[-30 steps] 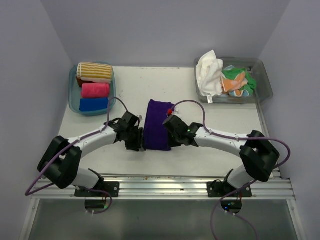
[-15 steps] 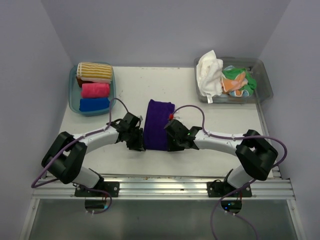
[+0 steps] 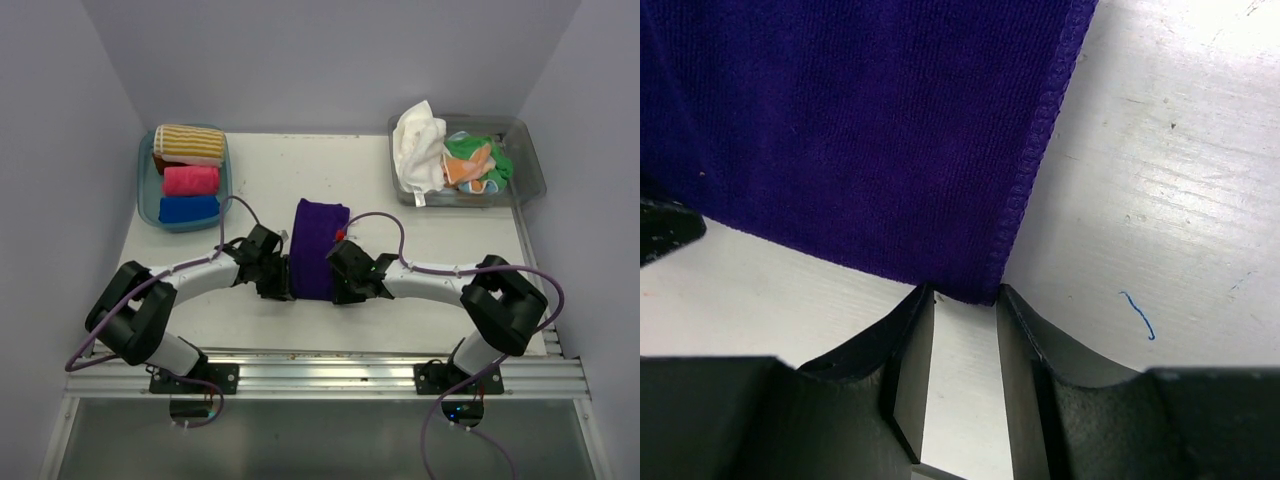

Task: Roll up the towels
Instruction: Roll the towel

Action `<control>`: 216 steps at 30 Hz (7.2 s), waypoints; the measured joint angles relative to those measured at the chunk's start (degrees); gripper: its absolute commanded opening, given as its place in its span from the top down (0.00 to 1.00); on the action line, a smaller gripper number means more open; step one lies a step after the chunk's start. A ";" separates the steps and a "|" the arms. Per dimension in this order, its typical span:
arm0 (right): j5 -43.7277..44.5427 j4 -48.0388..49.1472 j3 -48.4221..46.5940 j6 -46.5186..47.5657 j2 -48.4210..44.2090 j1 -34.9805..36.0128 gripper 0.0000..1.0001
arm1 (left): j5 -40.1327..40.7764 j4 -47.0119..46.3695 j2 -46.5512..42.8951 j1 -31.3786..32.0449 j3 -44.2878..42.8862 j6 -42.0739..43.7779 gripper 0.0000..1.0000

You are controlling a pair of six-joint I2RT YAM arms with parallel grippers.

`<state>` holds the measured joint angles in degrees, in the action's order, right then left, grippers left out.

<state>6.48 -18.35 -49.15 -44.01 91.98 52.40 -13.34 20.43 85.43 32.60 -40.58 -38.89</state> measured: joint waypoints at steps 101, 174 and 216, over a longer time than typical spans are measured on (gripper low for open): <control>5.95 -5.40 -10.32 5.22 -4.94 -7.30 0.84 | 4.26 8.22 -4.55 -2.82 -13.14 -2.91 0.92; 8.28 -6.62 -5.44 -2.38 -4.20 6.75 0.61 | -2.51 3.13 12.63 -3.21 -18.10 5.60 0.76; 22.21 -2.86 -16.90 20.41 15.04 16.15 0.73 | -1.29 10.73 5.29 -15.15 -17.40 7.08 0.60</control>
<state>28.69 -21.21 -66.04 -23.59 107.02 68.55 -14.63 31.16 90.72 17.45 -57.98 -31.81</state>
